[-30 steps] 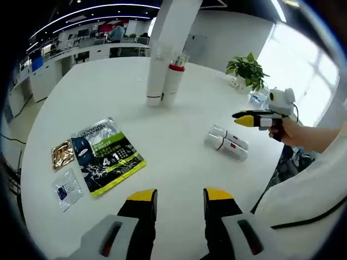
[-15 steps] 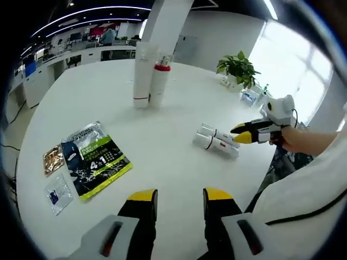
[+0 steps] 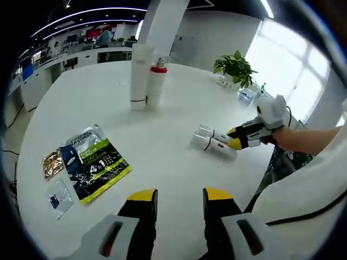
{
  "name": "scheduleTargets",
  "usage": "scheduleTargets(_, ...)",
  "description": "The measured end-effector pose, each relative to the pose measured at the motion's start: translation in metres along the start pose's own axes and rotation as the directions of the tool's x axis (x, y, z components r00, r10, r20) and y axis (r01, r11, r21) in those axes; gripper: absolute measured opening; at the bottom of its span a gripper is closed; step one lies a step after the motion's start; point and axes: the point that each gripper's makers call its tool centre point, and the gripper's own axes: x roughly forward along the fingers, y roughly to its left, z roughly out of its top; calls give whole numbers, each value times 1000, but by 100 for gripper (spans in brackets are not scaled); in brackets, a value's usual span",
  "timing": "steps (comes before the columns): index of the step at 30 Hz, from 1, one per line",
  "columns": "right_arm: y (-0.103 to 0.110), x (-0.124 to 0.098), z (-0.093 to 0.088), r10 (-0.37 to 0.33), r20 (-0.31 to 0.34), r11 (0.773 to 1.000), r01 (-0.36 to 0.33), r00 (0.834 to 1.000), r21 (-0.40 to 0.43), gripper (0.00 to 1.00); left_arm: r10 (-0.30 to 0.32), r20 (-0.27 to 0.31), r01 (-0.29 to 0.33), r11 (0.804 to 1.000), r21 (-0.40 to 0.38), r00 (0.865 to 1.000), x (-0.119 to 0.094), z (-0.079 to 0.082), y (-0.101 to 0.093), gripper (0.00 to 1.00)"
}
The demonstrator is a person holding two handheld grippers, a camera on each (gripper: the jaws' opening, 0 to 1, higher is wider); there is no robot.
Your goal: Arrange the skincare products in the storage area until every visible bottle or jar stands upright without overlapping.
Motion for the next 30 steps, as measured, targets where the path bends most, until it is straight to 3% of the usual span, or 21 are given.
scheduleTargets(12, -8, 4, 1, -23, -12, 1000, 23, 1000, -17, 19, 5, 26, -5, 1000, -30, 1000, -2, 4, 2, 33)
scheduleTargets(19, -10, 1, 6, -18, 21, 1000, 18, 1000, -24, 18, -13, 47, 16, 998, -65, 999, 0, 11, -2, 34)
scheduleTargets(26, -11, -11, 27, -20, 94, 1000, 20, 995, -1, 18, -60, 78, 68, 992, -109, 995, 6, 28, -12, 35)
scheduleTargets(30, 7, -21, 54, 13, 159, 1000, -9, 987, -26, 18, -100, 131, 126, 969, -211, 986, 8, 42, -19, 39)
